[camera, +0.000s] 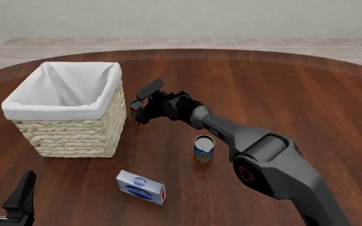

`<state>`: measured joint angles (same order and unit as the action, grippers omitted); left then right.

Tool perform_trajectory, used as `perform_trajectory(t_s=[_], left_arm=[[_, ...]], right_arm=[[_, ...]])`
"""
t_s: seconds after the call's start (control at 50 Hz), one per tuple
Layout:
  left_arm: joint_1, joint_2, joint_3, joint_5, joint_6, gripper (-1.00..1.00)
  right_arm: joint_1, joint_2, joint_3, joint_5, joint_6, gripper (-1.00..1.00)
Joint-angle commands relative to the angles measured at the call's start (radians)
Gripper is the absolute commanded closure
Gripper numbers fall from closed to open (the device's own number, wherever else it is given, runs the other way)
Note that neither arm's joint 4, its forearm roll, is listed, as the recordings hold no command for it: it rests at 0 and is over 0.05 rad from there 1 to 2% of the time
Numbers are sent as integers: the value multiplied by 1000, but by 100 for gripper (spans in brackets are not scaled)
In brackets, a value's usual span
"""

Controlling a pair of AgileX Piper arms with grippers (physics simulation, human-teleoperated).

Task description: Pick up the tomato sauce, and put it in the basket.

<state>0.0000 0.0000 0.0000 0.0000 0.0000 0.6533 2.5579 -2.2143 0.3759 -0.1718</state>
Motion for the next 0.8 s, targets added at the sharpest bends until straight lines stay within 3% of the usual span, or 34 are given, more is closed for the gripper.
perform_trajectory(t_s=[0.02,0.8], left_arm=[[0,0,0,0,0,-100],[0,0,0,0,0,-100]], right_arm=[[11,29,-33,15,4,-100],[16,130,-185,76,10,-100]])
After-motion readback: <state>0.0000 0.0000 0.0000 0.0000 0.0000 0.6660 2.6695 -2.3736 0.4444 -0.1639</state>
